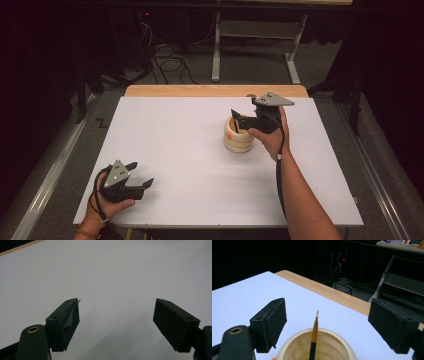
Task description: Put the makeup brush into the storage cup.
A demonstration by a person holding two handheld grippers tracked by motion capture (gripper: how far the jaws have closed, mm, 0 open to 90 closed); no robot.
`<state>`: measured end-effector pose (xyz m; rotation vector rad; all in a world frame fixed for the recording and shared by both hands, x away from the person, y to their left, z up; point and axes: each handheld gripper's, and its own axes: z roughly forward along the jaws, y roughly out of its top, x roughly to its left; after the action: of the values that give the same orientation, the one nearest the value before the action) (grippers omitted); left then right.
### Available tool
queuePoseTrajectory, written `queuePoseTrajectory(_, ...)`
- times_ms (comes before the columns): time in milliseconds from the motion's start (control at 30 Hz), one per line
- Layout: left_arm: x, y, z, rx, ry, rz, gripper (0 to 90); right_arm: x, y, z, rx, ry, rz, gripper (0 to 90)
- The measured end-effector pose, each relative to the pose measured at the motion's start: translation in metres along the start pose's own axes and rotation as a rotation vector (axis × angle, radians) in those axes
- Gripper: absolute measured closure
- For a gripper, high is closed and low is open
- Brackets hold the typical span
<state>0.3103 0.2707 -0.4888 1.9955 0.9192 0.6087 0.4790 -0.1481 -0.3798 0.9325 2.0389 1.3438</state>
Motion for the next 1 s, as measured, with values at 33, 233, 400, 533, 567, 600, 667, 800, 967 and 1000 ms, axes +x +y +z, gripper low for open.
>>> queuePoseTrajectory(33,0.000,0.000,0.000,-0.002,0.001,-0.001,22.0,0.000,0.000,0.000,0.000,0.000,0.000,16.1)
queuePoseTrajectory(233,0.000,0.000,0.000,-0.003,0.004,-0.001,22.1,0.000,0.002,-0.002,-0.004,-0.014,-0.014,16.3)
queuePoseTrajectory(400,0.000,0.000,0.000,0.000,0.003,0.002,22.0,0.002,0.004,-0.002,0.007,-0.015,-0.036,16.3)
queuePoseTrajectory(533,0.000,0.000,0.000,0.003,0.003,0.004,22.0,0.001,0.005,-0.004,0.007,-0.018,-0.037,16.3)
queuePoseTrajectory(567,0.000,0.000,0.000,0.003,0.002,0.003,22.0,0.001,0.005,-0.005,0.008,-0.017,-0.037,16.3)
queuePoseTrajectory(600,0.000,0.000,0.000,0.002,0.002,0.003,22.0,0.001,0.005,-0.006,0.009,-0.018,-0.035,16.3)
queuePoseTrajectory(667,0.000,0.000,0.000,-0.001,0.004,0.000,22.0,0.000,0.006,-0.007,0.010,-0.017,-0.029,16.3)
queuePoseTrajectory(800,0.000,0.000,0.000,-0.002,0.004,-0.002,22.0,0.000,0.007,-0.011,0.011,-0.024,-0.043,16.3)
queuePoseTrajectory(967,0.000,0.000,-0.001,0.001,0.007,0.002,22.0,0.001,0.010,-0.017,0.004,-0.030,-0.057,16.3)
queuePoseTrajectory(1000,0.000,0.000,-0.001,0.002,0.009,0.003,22.0,0.001,0.010,-0.018,0.005,-0.028,-0.058,16.3)
